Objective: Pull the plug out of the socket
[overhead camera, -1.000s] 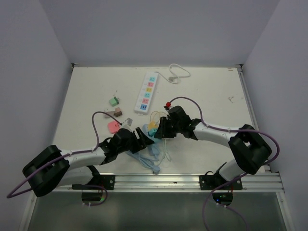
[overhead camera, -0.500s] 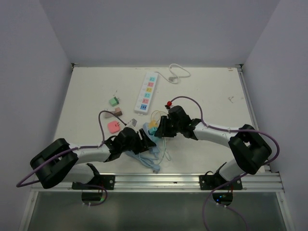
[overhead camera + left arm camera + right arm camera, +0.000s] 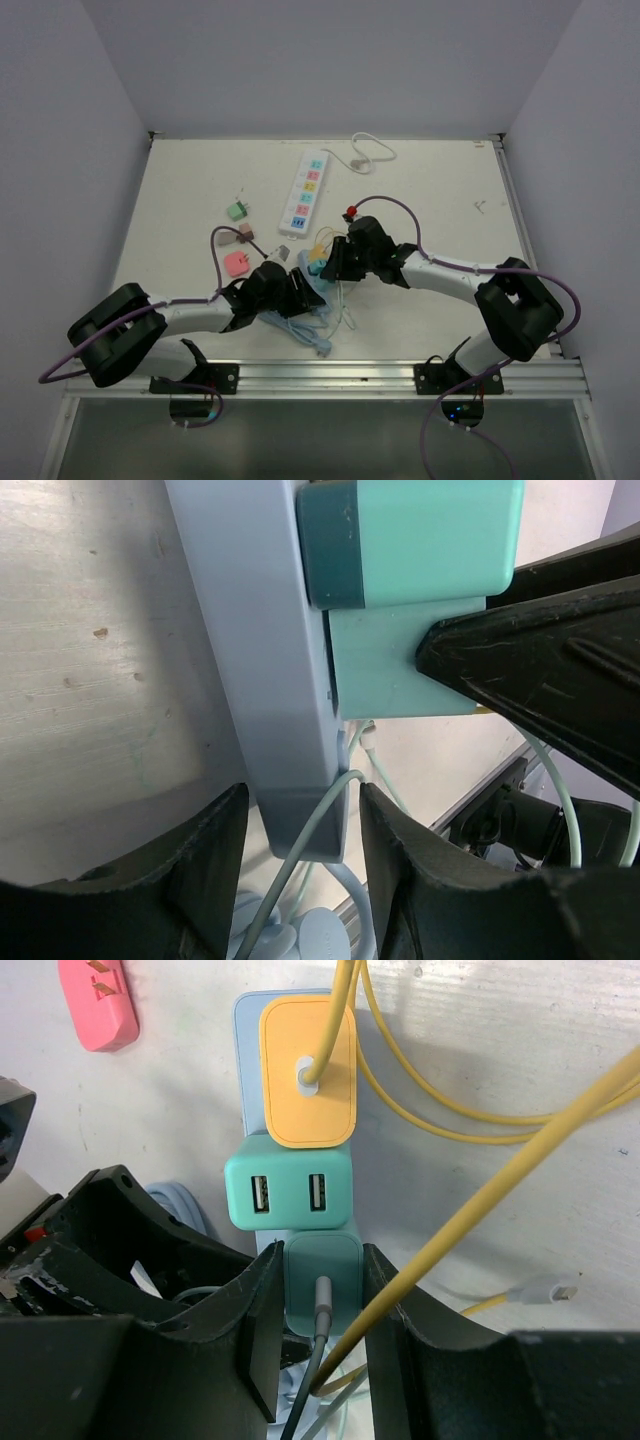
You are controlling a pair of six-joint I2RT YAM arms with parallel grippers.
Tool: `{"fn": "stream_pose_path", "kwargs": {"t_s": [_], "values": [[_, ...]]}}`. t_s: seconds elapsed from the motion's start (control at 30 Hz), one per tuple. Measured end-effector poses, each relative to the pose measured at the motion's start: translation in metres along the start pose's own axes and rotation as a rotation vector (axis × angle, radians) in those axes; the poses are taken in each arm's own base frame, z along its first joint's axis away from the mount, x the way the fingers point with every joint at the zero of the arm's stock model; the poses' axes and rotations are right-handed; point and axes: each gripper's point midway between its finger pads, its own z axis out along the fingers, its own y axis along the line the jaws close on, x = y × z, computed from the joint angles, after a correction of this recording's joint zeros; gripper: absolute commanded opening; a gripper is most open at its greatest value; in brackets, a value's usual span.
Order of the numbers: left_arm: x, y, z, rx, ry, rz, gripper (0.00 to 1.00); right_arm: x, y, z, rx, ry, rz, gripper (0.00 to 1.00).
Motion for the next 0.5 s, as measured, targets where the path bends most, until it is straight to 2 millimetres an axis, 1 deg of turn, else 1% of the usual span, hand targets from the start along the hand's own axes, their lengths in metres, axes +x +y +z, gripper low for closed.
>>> {"fn": "stream_pose_path", "kwargs": {"t_s": [0.17, 0.2, 0.27, 0.37, 0.4, 0.47, 0.5], "values": [[-0.0022, -0.0022, 0.0034, -0.018, 0.001, 0.018, 0.46, -0.0025, 0.0025, -0.0001, -0.007, -0.007, 0.0, 0.0], [-0.0024, -0.002, 0.0038, -0.021, 0.001, 0.024, 0.42, -0.0024, 0.0025, -0.0001, -0.006, -0.007, 0.001, 0.0], [-0.0024, 0.0003, 0.0046, -0.035, 0.002, 0.028, 0.39, -0.0025, 0.0025, -0.0001, -0.007, -0.007, 0.001, 0.0], [-0.004, 0.0024, 0.0052, -0.049, -0.006, 0.028, 0.28, -0.0025, 0.0024, -0.0001, -0.006, -0.007, 0.001, 0.0], [-0.0047, 0.003, 0.0053, -0.053, -0.009, 0.029, 0.19, -0.0025, 0.0026, -0.0001, -0.007, -0.007, 0.001, 0.0], [-0.0055, 0.0037, 0.0054, -0.061, -0.012, 0.031, 0.1, -0.0021, 0.0028, -0.0002, -0.008, -0.005, 0.002, 0.0], [-0.006, 0.0043, 0.0053, -0.068, -0.012, 0.031, 0.0, -0.0019, 0.0031, -0.0003, -0.01, -0.003, 0.001, 0.0]]}}
